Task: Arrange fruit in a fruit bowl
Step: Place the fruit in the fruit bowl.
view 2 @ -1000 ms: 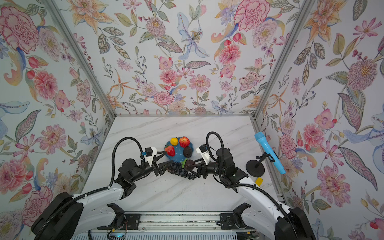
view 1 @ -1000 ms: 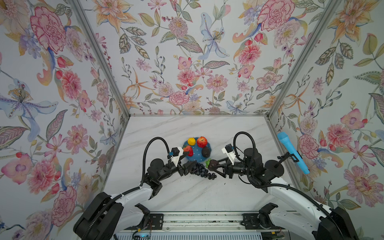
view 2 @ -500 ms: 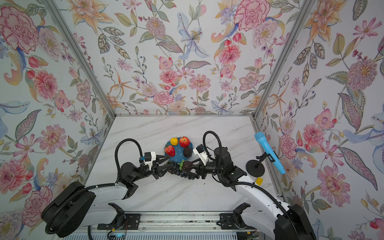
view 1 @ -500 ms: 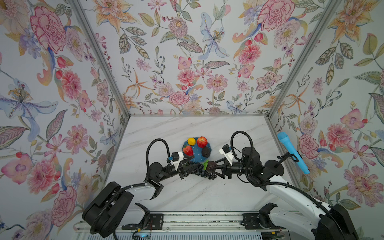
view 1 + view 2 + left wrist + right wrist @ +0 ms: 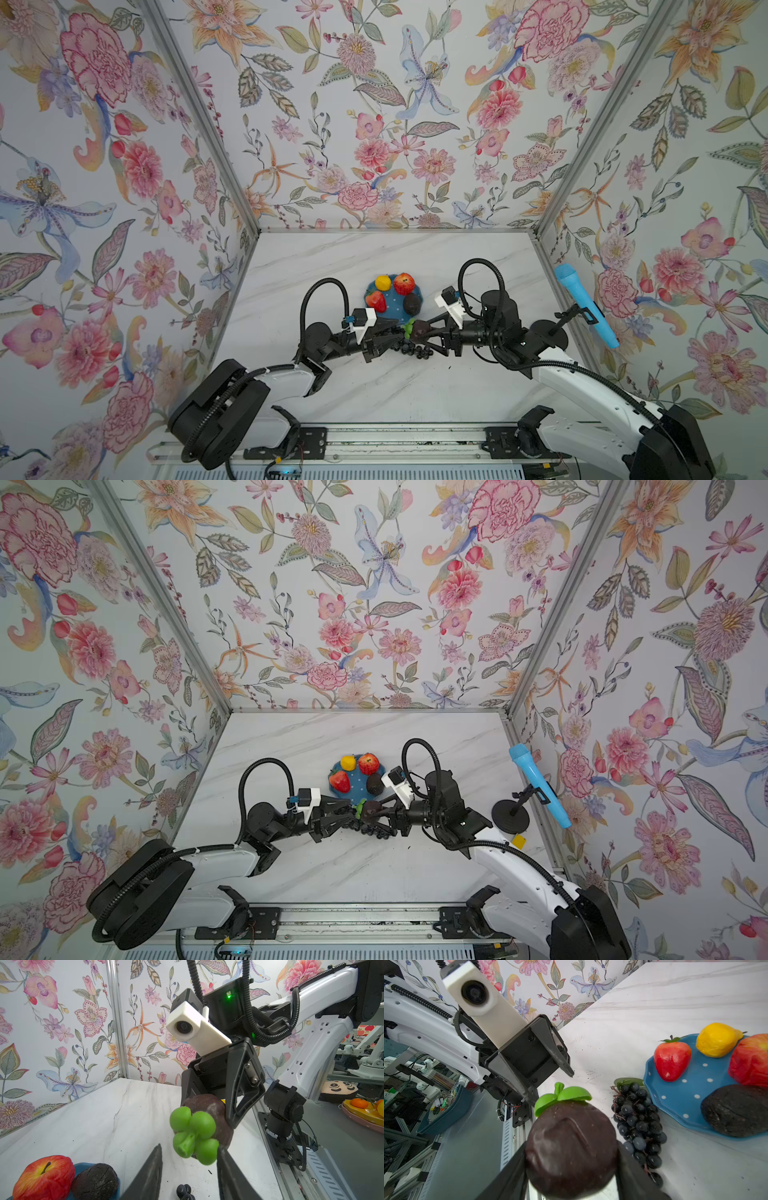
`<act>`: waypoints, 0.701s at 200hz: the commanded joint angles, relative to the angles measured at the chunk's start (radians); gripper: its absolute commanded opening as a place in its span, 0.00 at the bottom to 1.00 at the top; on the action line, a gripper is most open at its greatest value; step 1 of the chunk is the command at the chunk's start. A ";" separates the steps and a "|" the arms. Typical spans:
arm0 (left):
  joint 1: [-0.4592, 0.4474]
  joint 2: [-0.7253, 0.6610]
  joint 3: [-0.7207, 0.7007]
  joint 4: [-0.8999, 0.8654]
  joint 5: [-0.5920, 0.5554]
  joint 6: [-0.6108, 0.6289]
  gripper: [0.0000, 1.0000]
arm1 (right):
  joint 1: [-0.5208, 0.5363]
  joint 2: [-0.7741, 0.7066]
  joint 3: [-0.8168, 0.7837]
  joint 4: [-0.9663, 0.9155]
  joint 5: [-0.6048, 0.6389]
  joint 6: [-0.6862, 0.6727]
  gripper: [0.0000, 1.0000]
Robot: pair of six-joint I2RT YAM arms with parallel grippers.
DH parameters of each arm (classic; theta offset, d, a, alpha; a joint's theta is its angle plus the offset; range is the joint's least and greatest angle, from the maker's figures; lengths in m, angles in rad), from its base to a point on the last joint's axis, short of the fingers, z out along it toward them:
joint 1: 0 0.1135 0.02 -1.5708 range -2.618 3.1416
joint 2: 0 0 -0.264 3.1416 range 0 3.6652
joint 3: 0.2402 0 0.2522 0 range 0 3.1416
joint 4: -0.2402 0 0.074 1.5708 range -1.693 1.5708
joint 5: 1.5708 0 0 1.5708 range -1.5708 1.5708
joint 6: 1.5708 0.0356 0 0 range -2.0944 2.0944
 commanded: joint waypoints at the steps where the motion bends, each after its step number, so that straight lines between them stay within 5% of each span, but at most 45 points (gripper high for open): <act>1: -0.007 0.009 0.029 -0.002 0.034 0.029 0.44 | 0.009 0.010 0.025 -0.028 -0.023 -0.037 0.59; 140: -0.009 0.029 0.040 -0.017 0.068 0.046 0.28 | 0.028 0.002 0.026 -0.018 -0.018 -0.044 0.60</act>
